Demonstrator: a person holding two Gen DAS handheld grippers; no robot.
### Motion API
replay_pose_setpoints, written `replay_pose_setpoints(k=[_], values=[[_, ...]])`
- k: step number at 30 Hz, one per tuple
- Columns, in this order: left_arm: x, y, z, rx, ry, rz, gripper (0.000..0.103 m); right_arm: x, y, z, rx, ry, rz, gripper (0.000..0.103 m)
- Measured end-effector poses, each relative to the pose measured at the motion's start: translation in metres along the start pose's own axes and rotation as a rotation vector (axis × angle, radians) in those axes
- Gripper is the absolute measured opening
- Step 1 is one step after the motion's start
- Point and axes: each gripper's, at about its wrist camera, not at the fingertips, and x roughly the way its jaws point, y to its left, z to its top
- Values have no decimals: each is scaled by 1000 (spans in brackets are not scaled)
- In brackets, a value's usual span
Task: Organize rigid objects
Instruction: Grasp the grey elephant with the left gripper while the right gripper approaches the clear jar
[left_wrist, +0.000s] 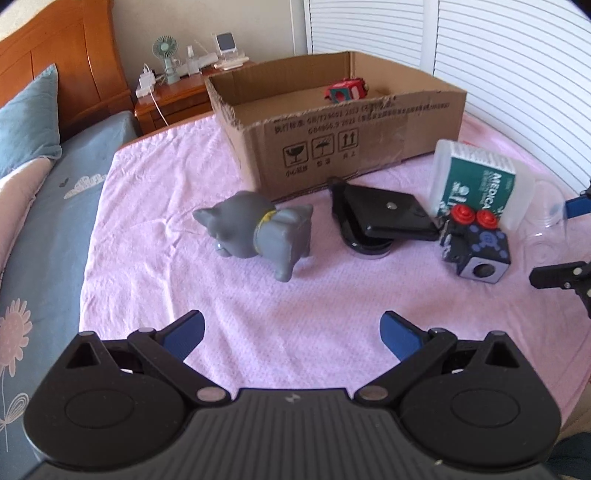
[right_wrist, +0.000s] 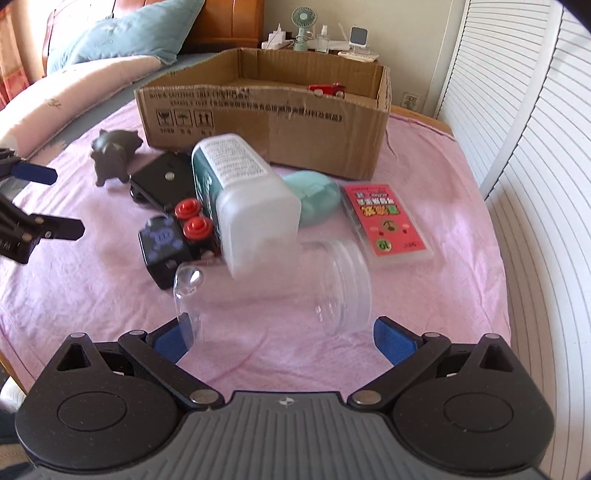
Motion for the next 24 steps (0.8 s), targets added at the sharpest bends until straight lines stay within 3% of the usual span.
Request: replay_pose_setpoints(k=[5,15,24], values=[[16,21,2,-53,-3,-80,103,2,-3,-2,26,-13,17,103],[41,40,26,-34,-76,-68,103,0,-2,-10,23,-64,17,103],[46,38,38,32,-109,-85,88,0,-3,-11,19,-77,22,103]])
